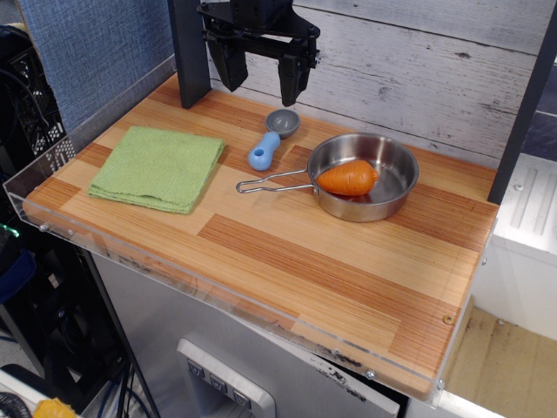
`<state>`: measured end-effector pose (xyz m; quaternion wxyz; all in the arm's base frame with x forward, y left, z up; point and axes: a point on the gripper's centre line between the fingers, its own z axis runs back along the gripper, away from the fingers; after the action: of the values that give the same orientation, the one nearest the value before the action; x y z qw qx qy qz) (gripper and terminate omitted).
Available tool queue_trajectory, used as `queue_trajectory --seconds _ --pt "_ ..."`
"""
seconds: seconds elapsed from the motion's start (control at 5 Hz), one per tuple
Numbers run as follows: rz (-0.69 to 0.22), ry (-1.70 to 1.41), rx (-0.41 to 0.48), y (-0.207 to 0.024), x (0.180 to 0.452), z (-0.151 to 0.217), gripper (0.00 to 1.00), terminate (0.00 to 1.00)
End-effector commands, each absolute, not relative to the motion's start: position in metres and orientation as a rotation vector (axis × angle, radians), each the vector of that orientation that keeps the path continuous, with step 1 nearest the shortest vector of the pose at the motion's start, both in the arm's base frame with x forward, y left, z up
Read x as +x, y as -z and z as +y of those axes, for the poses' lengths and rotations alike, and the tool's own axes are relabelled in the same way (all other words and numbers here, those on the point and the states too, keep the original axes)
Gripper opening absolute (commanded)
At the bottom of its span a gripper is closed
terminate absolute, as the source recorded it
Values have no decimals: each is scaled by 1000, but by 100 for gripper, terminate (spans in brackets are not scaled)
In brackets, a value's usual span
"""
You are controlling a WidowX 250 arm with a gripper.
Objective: Place the carrot behind the green towel
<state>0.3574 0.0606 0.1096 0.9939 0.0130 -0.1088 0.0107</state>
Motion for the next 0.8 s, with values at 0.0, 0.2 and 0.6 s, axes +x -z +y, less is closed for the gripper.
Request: queue_trajectory --seconds 0.0,0.2,0.6 --pt "-218 -22 26 -110 357 61 100 0" --pt "-219 88 2 -104 362 41 100 0" --pt "-210 343 -32 -86 368 8 100 0"
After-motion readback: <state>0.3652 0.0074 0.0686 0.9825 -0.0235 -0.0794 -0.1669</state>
